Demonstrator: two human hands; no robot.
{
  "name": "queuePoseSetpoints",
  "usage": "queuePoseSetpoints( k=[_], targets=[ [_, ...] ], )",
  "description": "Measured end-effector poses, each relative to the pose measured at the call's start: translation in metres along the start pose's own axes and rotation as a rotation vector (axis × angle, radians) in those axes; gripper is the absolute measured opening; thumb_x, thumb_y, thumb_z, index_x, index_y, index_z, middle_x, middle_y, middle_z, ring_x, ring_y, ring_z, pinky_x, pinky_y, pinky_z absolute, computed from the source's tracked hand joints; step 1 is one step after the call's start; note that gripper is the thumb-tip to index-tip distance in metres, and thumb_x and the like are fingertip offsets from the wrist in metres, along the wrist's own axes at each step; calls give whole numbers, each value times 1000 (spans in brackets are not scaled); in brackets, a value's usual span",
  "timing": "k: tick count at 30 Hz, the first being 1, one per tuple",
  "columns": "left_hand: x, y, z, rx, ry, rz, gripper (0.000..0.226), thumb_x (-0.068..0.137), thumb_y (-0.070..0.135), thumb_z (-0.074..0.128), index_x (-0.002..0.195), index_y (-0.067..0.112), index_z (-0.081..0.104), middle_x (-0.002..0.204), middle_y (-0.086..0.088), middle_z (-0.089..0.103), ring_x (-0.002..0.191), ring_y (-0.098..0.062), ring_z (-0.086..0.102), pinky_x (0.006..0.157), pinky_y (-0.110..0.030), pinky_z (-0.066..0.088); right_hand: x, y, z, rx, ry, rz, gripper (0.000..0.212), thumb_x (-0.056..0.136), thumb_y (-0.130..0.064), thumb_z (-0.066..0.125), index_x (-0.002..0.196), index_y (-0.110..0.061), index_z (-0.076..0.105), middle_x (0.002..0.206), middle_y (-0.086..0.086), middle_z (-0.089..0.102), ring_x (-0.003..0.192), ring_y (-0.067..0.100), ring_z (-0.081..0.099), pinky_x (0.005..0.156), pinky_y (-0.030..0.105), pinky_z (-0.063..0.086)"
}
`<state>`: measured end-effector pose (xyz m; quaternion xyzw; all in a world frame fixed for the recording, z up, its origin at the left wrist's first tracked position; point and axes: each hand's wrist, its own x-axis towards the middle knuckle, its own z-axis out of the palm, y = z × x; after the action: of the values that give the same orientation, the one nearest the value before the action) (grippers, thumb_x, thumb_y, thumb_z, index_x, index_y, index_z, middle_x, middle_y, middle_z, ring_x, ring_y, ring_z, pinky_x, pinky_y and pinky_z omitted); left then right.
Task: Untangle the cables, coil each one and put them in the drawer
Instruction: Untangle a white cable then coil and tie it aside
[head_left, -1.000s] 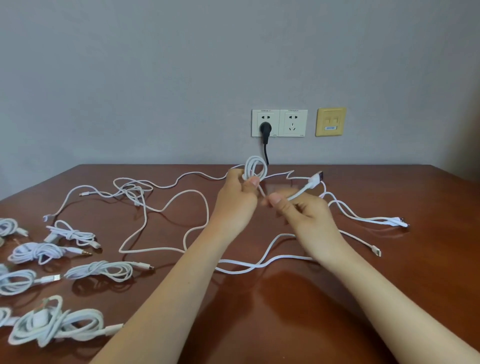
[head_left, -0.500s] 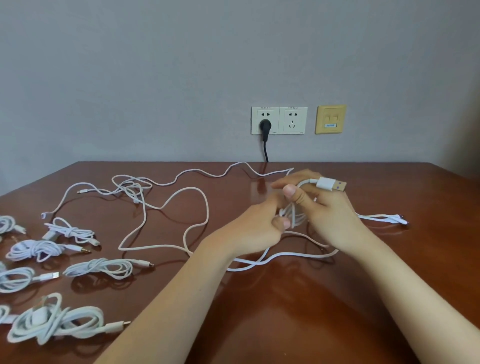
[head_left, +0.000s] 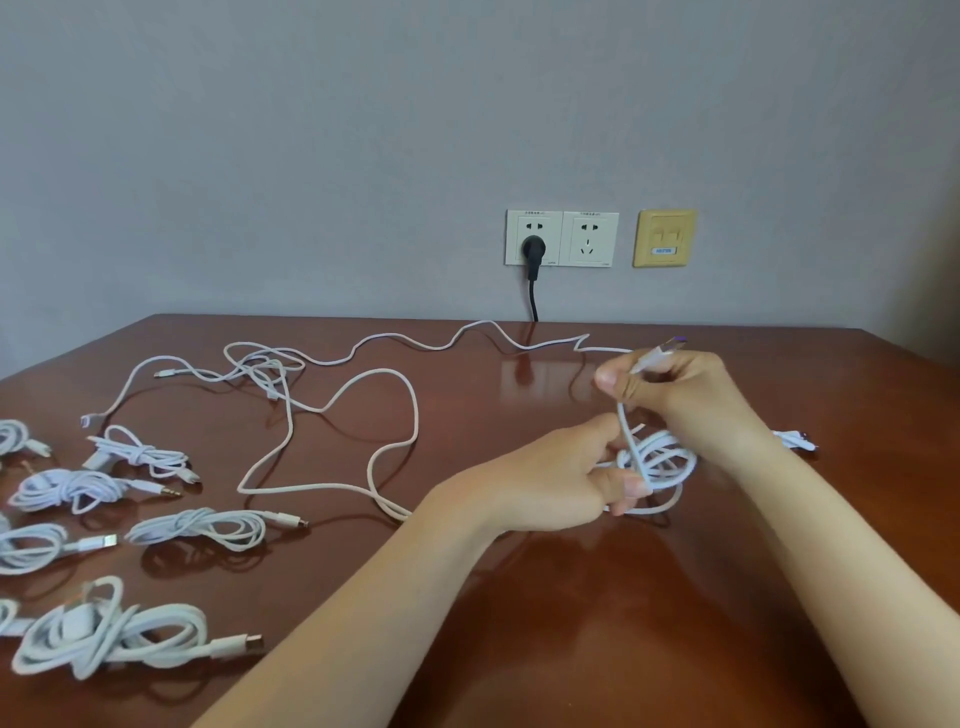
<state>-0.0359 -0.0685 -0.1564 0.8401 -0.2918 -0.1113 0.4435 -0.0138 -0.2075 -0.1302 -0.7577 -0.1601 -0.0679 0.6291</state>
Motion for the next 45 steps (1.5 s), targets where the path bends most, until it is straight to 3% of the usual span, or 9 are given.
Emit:
queuePoseSetpoints(
  k=[9,11,22,25,28,32,36,42,45],
  targets=[
    [4,0,-4,-215,196,136,20,94,4,47,84,19,40,52,17,54,51,6,49,58,-15,34,6,12,-6,287,22,389,31,92,3,46,79,-8,71,84,12,66,65,23,66,60,28,55],
    [6,-3,-8,-219,287,149,20,96,5,43,83,19,39,51,18,53,47,4,44,56,-16,32,6,14,1,322,39,383,24,89,5,49,72,-3,66,66,12,58,40,8,50,37,16,41],
    [17,-11,-17,-300,769,-63,14,98,20,40,85,25,43,66,3,52,55,-14,42,55,-30,33,-8,14,39,-224,321,-218,13,81,-16,65,69,-23,64,49,-2,58,47,13,53,57,24,44],
    [16,-8,-19,-329,809,-96,8,97,21,41,94,27,46,89,-15,62,76,-40,53,76,-47,46,-15,13,42,-292,251,-359,28,80,-7,64,71,-33,61,57,-2,62,57,17,58,59,25,46],
    [13,-10,-25,-241,811,-38,22,97,17,39,85,28,53,79,-2,60,75,-28,51,72,-39,41,-18,13,43,-232,63,-395,29,85,-9,58,84,-37,61,64,-18,64,65,5,61,65,13,46],
    [12,-14,-28,-217,798,-15,23,96,13,39,82,27,51,65,7,49,60,-14,44,61,-31,34,-13,17,40,-64,-51,-341,16,87,-27,47,87,-31,63,71,-11,66,69,16,64,73,31,54],
    [12,-14,-22,-254,738,-16,24,96,14,41,78,27,49,52,12,49,52,-11,41,50,-28,30,-11,14,42,46,11,-254,28,95,-21,49,69,-17,59,56,-3,58,51,15,54,54,26,50],
    [8,-11,-11,-222,695,-53,25,94,17,41,72,28,45,86,-2,58,56,-11,43,52,-28,32,-9,10,40,226,55,56,32,90,-21,56,61,-9,58,48,4,48,42,15,43,38,20,36],
    [9,-9,-7,-247,714,-7,15,88,23,45,73,24,46,70,7,56,51,-11,41,53,-29,32,-8,7,39,303,77,142,33,89,-21,58,60,-7,58,46,4,45,40,14,41,36,19,33]
  ],
)
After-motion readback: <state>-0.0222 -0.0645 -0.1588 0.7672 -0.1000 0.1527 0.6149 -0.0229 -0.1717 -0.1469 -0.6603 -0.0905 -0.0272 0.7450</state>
